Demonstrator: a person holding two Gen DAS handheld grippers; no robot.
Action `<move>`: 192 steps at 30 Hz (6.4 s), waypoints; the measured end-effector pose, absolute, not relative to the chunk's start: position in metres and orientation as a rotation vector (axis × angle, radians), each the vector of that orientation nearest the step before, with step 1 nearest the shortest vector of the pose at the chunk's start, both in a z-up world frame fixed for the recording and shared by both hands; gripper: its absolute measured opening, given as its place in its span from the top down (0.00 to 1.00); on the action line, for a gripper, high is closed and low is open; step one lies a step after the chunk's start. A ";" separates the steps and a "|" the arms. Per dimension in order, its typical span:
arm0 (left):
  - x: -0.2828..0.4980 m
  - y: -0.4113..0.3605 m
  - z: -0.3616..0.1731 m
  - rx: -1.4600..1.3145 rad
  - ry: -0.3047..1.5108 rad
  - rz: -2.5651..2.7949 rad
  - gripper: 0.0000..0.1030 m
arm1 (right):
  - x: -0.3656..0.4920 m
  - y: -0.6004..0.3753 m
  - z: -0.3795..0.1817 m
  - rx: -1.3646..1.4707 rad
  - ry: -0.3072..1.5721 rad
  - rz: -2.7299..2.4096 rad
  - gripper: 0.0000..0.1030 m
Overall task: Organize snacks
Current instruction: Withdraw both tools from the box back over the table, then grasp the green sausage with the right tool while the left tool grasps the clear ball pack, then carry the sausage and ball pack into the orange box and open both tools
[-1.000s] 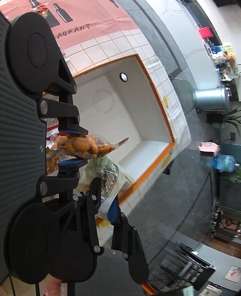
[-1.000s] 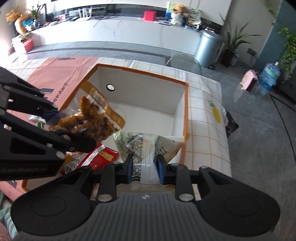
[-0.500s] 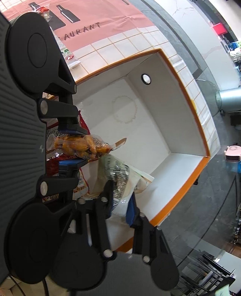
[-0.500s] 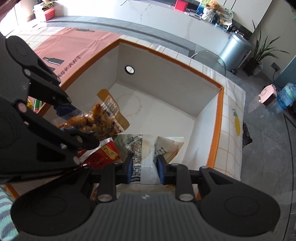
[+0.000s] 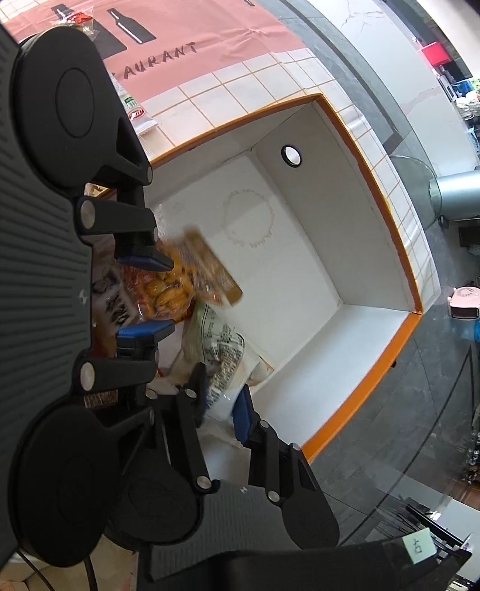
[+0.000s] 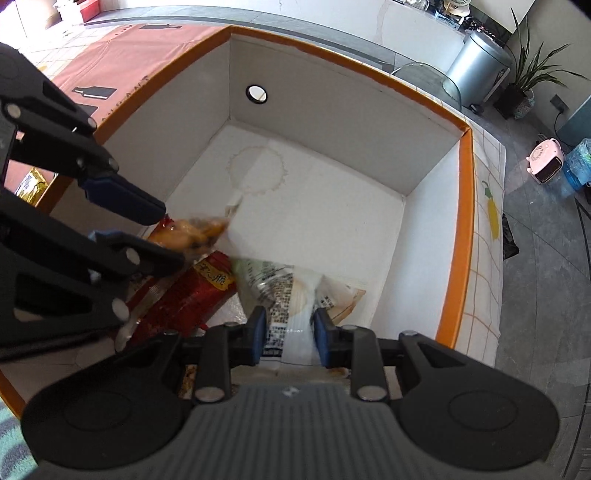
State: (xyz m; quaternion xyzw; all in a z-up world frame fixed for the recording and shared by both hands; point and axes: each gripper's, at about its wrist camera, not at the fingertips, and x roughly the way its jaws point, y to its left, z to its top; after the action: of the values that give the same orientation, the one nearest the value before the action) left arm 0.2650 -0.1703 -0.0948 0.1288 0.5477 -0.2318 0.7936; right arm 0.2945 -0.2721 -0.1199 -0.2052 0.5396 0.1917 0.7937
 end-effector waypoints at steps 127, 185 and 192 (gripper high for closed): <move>0.186 0.137 -0.153 -0.300 1.239 0.160 0.17 | 0.210 -0.079 -0.171 0.119 0.902 0.444 0.67; 0.162 0.024 -0.003 -0.330 0.883 -0.322 0.43 | 0.187 -0.190 -0.019 0.131 0.856 0.407 0.81; 0.178 -0.043 0.006 -0.196 0.927 -0.450 0.43 | 0.193 -0.265 -0.008 0.115 0.917 0.329 0.81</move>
State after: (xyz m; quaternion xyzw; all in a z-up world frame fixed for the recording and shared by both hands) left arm 0.1780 -0.0433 0.0059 -0.0937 0.4424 -0.2150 0.8656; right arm 0.1932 -0.2647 -0.0078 0.0550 0.4404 0.1578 0.8821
